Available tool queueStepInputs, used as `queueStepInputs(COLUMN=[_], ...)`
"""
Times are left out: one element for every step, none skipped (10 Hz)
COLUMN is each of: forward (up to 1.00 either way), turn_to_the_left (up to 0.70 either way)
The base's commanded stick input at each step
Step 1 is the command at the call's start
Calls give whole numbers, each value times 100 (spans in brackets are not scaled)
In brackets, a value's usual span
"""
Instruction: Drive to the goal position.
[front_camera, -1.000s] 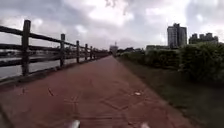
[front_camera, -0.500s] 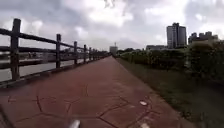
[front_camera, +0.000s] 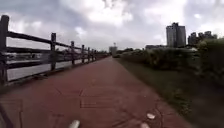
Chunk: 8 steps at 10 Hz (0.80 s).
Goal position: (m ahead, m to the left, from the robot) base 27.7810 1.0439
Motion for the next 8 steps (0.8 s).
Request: queueStepInputs(forward=[70,70,70,70,70,70,70,70], turn_to_the_left=[35,4,0,0,0,0,0,0])
